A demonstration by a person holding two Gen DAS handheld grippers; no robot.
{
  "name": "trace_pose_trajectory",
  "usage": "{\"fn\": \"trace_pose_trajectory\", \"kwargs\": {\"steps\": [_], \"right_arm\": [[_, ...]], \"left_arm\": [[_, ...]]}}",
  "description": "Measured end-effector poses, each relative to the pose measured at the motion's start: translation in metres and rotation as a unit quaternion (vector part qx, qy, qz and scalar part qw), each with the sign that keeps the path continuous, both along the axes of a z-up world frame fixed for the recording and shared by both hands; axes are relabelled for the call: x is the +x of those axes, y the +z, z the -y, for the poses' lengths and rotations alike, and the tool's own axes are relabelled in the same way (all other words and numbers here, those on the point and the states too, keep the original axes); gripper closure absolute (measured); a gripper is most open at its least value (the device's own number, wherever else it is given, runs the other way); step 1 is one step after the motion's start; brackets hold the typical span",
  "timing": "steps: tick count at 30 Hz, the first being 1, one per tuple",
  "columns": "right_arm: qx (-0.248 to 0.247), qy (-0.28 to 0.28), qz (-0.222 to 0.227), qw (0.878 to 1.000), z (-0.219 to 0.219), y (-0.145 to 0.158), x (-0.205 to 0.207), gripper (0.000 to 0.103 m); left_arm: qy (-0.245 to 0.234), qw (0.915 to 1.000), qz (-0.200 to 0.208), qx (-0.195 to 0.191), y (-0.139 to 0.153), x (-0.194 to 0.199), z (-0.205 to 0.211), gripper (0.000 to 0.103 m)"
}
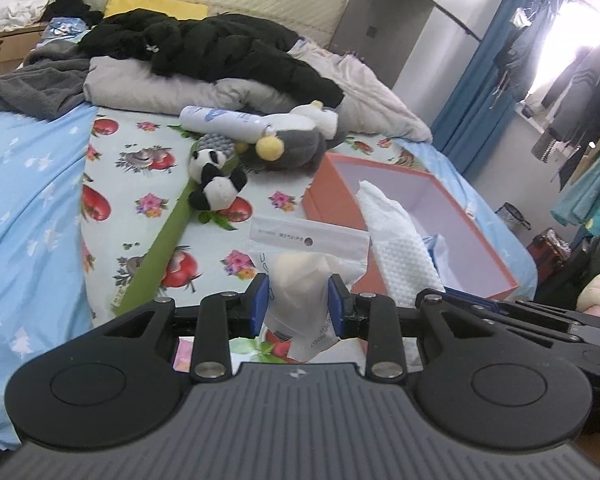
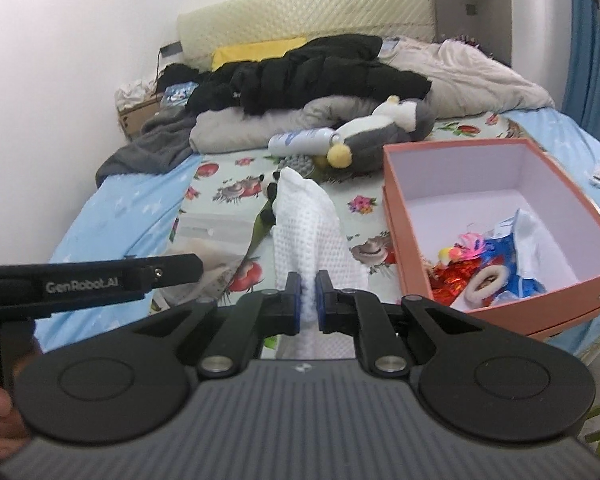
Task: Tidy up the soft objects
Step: 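Carry the bag and towel over the pink box with both grippers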
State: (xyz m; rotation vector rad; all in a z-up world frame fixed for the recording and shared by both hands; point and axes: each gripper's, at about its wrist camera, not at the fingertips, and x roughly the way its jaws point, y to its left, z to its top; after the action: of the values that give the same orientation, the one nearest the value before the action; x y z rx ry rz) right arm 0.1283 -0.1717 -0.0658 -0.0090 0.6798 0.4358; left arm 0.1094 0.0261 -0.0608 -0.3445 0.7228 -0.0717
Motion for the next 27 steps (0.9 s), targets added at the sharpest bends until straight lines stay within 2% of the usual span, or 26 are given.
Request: {"fn": "trace_pose_trajectory", "kwargs": {"steps": [7,14,21,27], "right_arm": [[0.005,-0.03,0.015,0.999,0.025,0.017,-0.01,0.091],[0.014,-0.085,0.022,0.996,0.07,0.029,-0.006,0.091],[0.024,-0.123,0.006,0.992,0.112,0.025,0.029,0.091],[0.018,-0.14,-0.014,0.99,0.145,0.007,0.086,0.091]], "left_arm": [[-0.035,0.9993,0.014,-0.002,0.012,0.006,0.027,0.067],[-0.084,0.9964,0.011,-0.008,0.014,0.036,0.067,0.067],[-0.125,0.9921,-0.013,0.0,0.006,0.092,0.112,0.067],[-0.138,0.9899,-0.031,0.011,-0.009,0.155,0.146,0.067]]}}
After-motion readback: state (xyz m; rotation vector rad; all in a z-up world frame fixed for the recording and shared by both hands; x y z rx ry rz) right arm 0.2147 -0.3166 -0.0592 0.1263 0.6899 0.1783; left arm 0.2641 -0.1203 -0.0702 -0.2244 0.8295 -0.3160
